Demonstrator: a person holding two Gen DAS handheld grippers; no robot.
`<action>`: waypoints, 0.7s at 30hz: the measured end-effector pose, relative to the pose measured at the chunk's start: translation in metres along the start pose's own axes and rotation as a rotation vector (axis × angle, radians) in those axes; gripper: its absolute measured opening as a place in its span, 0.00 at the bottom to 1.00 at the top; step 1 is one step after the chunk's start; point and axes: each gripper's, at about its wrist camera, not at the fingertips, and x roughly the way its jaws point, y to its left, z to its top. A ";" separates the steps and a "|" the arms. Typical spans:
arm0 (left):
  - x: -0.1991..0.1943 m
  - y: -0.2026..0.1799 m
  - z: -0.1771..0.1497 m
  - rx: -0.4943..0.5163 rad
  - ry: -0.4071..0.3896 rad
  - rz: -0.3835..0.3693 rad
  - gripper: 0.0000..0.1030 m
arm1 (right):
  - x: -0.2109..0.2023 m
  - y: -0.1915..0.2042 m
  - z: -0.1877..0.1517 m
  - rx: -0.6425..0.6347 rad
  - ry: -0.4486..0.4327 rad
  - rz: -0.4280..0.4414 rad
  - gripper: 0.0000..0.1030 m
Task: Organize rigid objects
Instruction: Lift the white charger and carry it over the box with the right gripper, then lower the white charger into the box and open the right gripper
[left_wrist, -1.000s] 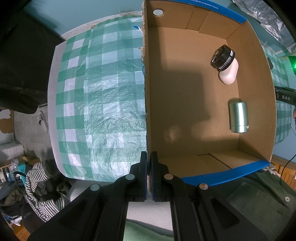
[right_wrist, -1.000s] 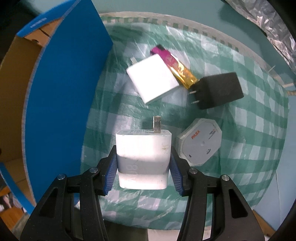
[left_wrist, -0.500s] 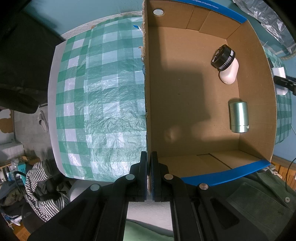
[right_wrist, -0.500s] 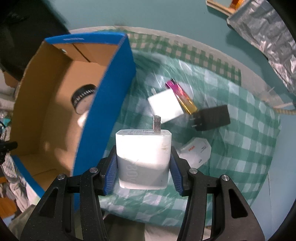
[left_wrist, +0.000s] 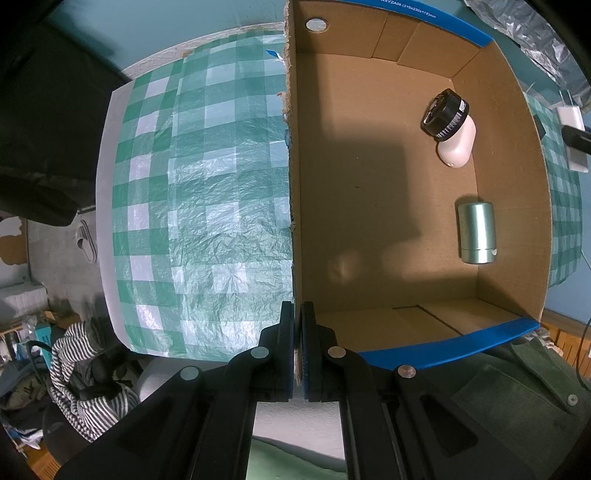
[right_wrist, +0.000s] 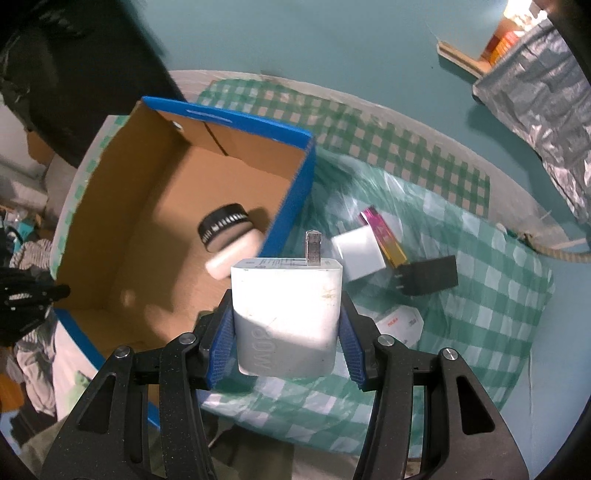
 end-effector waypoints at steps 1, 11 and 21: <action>0.000 0.000 0.000 0.001 0.000 0.000 0.03 | 0.000 0.002 0.002 -0.006 -0.002 0.002 0.50; -0.001 0.000 0.000 0.000 -0.001 0.001 0.03 | 0.003 0.031 0.019 -0.062 -0.001 0.025 0.50; 0.000 0.001 0.000 0.000 -0.002 -0.002 0.03 | 0.032 0.055 0.028 -0.098 0.045 0.026 0.50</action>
